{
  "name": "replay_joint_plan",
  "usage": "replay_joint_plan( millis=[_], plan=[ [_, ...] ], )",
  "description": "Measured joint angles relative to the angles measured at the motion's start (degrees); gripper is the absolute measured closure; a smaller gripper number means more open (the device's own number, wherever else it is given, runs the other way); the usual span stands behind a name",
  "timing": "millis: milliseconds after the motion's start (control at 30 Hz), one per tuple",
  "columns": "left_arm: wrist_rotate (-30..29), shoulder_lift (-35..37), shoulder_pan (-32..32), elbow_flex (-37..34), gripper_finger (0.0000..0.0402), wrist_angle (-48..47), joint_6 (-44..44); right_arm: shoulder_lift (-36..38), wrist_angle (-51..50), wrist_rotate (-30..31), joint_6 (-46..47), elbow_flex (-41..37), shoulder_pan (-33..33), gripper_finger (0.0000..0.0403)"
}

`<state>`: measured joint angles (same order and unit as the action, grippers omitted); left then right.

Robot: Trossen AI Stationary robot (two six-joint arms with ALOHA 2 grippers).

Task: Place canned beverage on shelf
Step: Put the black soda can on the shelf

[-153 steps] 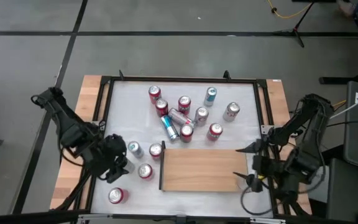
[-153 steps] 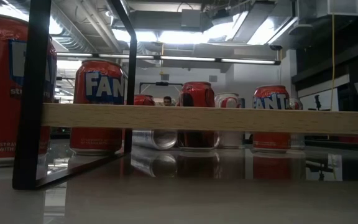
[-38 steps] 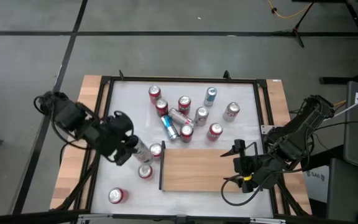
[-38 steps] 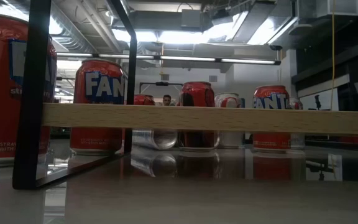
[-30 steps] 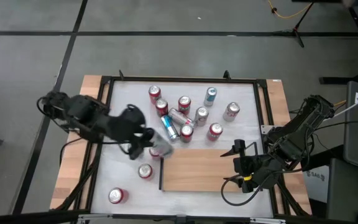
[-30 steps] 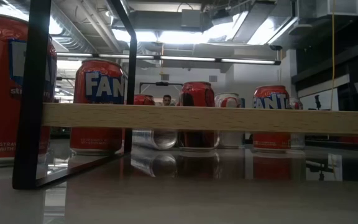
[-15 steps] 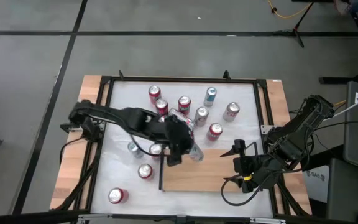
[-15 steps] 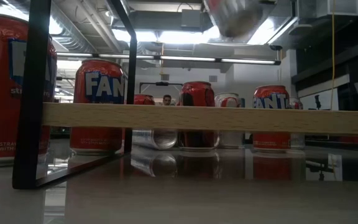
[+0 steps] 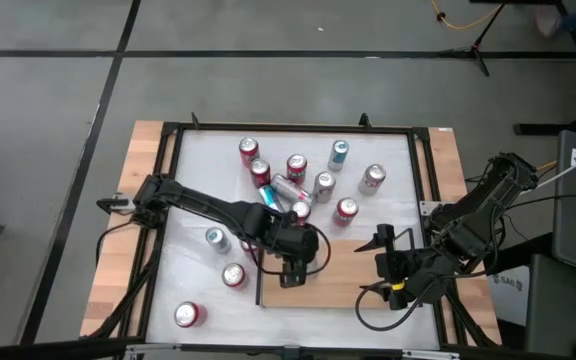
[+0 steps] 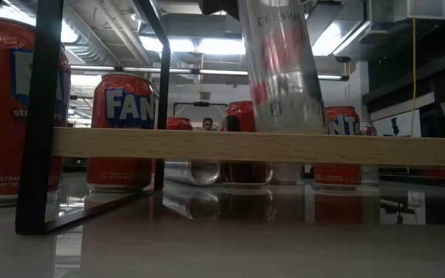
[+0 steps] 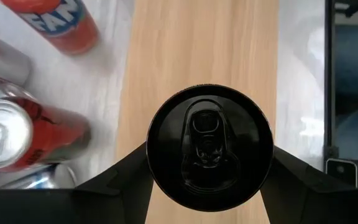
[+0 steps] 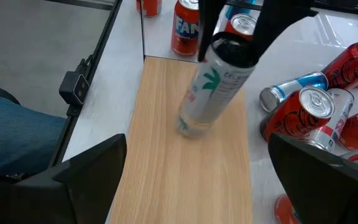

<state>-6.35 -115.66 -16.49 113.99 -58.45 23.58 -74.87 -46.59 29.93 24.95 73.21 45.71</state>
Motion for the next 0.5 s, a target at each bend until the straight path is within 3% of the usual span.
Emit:
replay_joint_plan(
  millis=[167, 367, 500],
  plan=[
    [-0.02, -0.11, -0.22, 0.01, 0.0179, 0.06, 0.38, 0.0, 0.02, 0.0, 0.0, 0.0, 0.0, 0.0022],
    [-0.27, -0.17, -0.2, 0.01, 0.0105, 1.01, 0.32, 0.0, 0.02, 0.0, 0.0, 0.0, 0.0, 0.0022],
    [-0.35, -0.13, -0.22, 0.05, 0.0081, 0.96, 0.32, 0.0, 0.02, 0.0, 0.0, 0.0, 0.0, 0.0022]
  ],
)
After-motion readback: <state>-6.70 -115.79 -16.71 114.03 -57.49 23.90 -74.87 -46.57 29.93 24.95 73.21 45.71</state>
